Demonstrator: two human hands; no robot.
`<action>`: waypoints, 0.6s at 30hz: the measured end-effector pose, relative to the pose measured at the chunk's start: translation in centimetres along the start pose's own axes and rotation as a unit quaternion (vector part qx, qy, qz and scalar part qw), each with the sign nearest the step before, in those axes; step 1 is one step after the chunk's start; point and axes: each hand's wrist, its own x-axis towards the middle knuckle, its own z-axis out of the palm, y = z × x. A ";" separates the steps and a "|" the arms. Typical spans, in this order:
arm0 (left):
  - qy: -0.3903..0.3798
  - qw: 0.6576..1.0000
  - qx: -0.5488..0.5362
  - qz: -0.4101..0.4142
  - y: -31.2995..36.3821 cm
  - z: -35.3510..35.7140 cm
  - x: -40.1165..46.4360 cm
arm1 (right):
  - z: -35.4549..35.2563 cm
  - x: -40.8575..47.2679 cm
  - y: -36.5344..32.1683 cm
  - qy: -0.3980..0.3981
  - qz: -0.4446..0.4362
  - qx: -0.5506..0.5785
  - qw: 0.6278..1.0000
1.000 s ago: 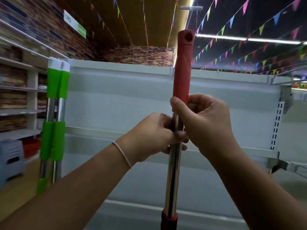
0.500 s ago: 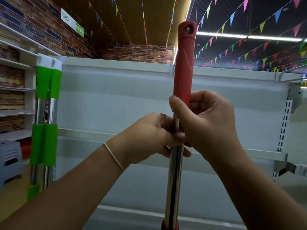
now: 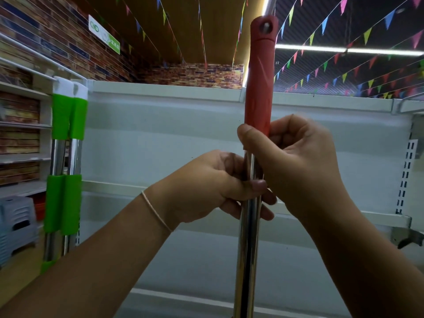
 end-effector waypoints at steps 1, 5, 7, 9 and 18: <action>-0.001 1.000 0.000 -0.002 -0.2 0.0 0.0 | 0.0 -0.1 0.2 0.000 0.005 -0.003 1.000; 0.001 1.000 -0.010 -0.026 -1.5 0.4 0.4 | 0.0 -0.5 1.2 0.000 0.043 0.000 0.999; -0.001 0.999 -0.021 -0.037 -2.0 0.4 0.7 | -0.1 -0.6 1.6 -0.005 0.060 0.008 0.998; 0.002 0.999 -0.026 -0.039 -2.4 0.2 0.9 | 0.0 -0.5 1.8 -0.001 0.071 0.020 0.997; 0.081 0.994 0.030 -0.065 -4.1 0.0 2.6 | 1.0 0.8 4.6 -0.017 0.089 0.007 0.996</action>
